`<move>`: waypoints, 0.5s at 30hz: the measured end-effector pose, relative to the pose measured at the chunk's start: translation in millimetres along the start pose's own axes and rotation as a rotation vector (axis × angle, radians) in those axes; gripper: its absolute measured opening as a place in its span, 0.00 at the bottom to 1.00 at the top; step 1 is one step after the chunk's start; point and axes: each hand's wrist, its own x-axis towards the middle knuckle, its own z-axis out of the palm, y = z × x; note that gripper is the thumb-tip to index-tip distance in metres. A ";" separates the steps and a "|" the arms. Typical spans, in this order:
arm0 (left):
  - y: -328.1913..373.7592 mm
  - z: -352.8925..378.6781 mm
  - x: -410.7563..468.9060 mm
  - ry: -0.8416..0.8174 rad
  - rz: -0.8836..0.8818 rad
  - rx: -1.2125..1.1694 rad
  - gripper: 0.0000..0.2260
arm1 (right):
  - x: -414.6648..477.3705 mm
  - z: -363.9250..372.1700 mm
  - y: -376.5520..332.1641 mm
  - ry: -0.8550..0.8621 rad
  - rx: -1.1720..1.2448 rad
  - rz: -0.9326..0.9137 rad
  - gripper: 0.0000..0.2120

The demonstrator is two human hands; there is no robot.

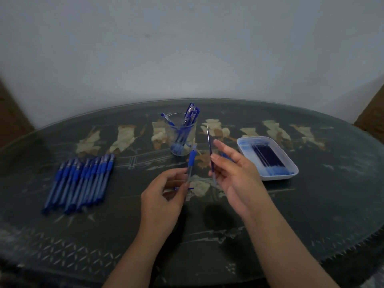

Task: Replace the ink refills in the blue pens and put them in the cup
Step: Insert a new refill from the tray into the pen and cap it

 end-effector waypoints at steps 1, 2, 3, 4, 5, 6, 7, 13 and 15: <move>-0.2 -2.3 -1.0 -0.003 0.002 0.001 0.16 | -0.7 1.1 0.9 -0.006 0.045 0.010 0.18; -0.5 -5.2 -2.6 -0.012 0.008 0.008 0.16 | -1.5 2.4 1.1 -0.010 0.072 0.018 0.17; -0.8 -8.4 -4.4 -0.024 0.019 0.022 0.16 | -2.1 3.9 0.2 -0.015 0.092 0.020 0.17; -1.2 -11.8 -6.0 -0.034 0.035 0.039 0.15 | -2.4 5.2 -1.3 -0.019 0.112 0.014 0.16; -2.0 -14.9 -7.5 -0.040 0.051 0.058 0.15 | -2.3 6.3 -3.1 -0.021 0.132 0.003 0.15; -2.9 -17.8 -8.7 -0.042 0.071 0.081 0.16 | -2.5 7.1 -5.1 -0.020 0.151 -0.008 0.14; -3.8 -20.2 -9.6 -0.042 0.091 0.101 0.16 | -2.3 7.8 -6.9 -0.014 0.170 -0.021 0.13; -4.7 -23.8 -13.8 -0.096 0.125 0.120 0.16 | -2.6 11.4 -9.8 0.015 0.299 -0.059 0.10; -4.6 -23.6 -13.7 -0.105 0.132 0.122 0.17 | -2.2 12.6 -8.8 0.029 0.334 -0.061 0.10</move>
